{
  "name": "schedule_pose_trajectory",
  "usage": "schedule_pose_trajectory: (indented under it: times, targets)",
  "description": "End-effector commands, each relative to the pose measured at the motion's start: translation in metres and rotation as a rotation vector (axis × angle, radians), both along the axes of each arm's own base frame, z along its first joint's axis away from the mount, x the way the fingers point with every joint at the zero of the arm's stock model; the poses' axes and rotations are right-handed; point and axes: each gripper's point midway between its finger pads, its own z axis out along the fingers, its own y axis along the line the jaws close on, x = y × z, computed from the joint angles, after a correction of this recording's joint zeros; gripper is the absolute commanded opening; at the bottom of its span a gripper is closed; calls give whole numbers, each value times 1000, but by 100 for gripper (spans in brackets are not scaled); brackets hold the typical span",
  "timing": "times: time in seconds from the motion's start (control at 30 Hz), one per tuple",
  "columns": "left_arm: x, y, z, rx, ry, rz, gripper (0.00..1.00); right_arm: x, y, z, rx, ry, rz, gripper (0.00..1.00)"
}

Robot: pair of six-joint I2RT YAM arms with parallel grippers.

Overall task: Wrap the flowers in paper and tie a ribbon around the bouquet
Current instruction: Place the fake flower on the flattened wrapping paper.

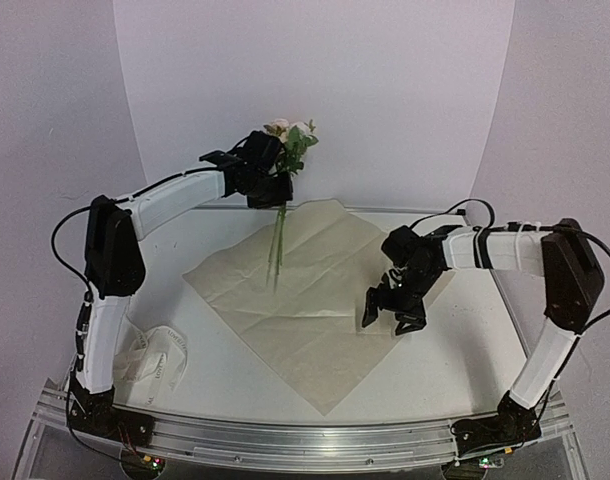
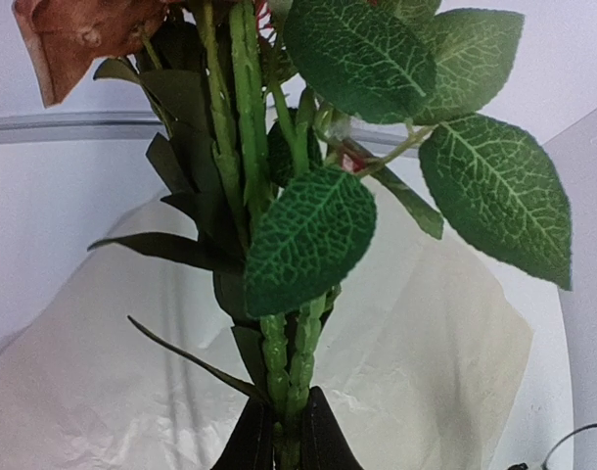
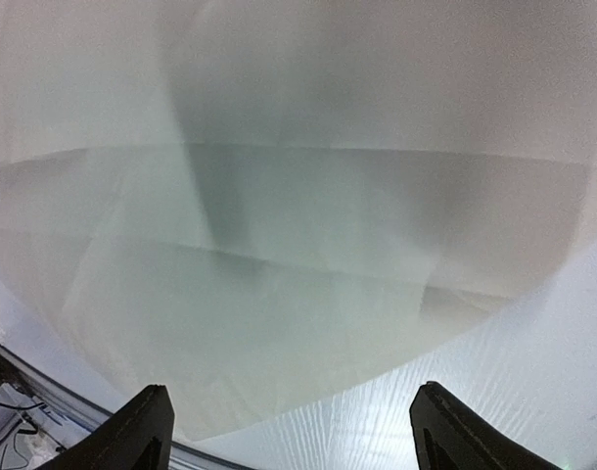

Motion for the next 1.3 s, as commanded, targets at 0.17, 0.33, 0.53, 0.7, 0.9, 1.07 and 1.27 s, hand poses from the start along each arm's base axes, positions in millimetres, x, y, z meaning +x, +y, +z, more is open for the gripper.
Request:
schedule_pose_trajectory:
  times: [0.17,0.33,0.53,0.7,0.9,1.07,1.27]
  targets:
    - [3,-90,-26,-277,54,-55,0,-16,-63,27,-42,-11,-128,90]
    - [-4,-118,-49,-332,83,-68,0,-23,-76,23,-58,0,-147,90]
    - [-3,-133,-80,-339,103,-104,0,-26,-78,19,-69,9,-139,90]
    - [1,-130,-96,-322,103,-87,1,-27,-78,16,-72,18,-129,91]
    - [5,-124,-102,-308,99,-49,17,-30,-79,12,-78,27,-122,91]
    - [4,-117,-102,-296,92,-38,30,-30,-81,12,-82,25,-118,91]
    - [-3,-111,-89,-297,89,-43,52,-25,-83,17,-96,3,-109,92]
